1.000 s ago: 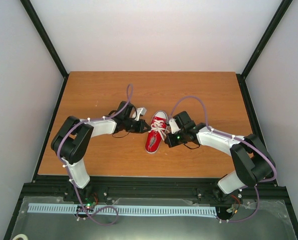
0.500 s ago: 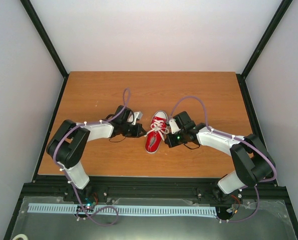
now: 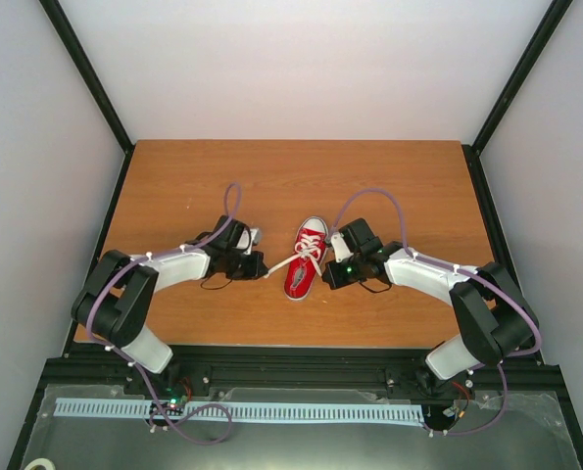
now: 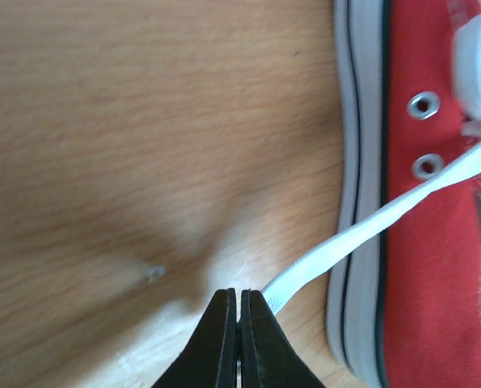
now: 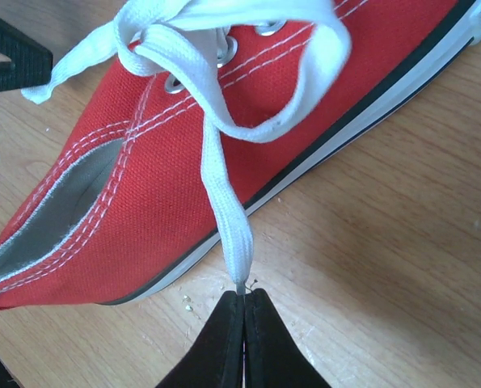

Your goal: Tie the shoes

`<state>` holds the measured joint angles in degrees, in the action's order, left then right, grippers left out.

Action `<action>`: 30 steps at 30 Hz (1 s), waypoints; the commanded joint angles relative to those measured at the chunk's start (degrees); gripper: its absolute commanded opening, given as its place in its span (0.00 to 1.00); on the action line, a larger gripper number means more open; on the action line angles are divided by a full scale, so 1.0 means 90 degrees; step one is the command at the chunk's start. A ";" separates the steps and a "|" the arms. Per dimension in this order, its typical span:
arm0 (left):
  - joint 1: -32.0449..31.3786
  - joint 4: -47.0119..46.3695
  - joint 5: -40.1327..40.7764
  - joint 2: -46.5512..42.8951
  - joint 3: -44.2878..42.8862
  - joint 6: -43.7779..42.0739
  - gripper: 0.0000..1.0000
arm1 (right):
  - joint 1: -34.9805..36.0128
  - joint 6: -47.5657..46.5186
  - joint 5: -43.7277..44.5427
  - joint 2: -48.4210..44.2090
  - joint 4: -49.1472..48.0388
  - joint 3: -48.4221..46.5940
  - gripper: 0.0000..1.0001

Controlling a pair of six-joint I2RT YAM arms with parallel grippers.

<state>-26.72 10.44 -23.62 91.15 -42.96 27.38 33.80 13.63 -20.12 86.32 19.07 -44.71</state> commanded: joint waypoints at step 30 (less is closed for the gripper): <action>0.0272 0.0153 -0.1961 0.1743 -0.2565 0.0362 0.50 | -0.1242 0.2094 -0.1394 0.0395 -0.1795 -0.0187 0.49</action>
<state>-23.86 11.38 -36.62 104.44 -63.13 31.46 22.17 29.87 -30.26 88.12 6.33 -43.35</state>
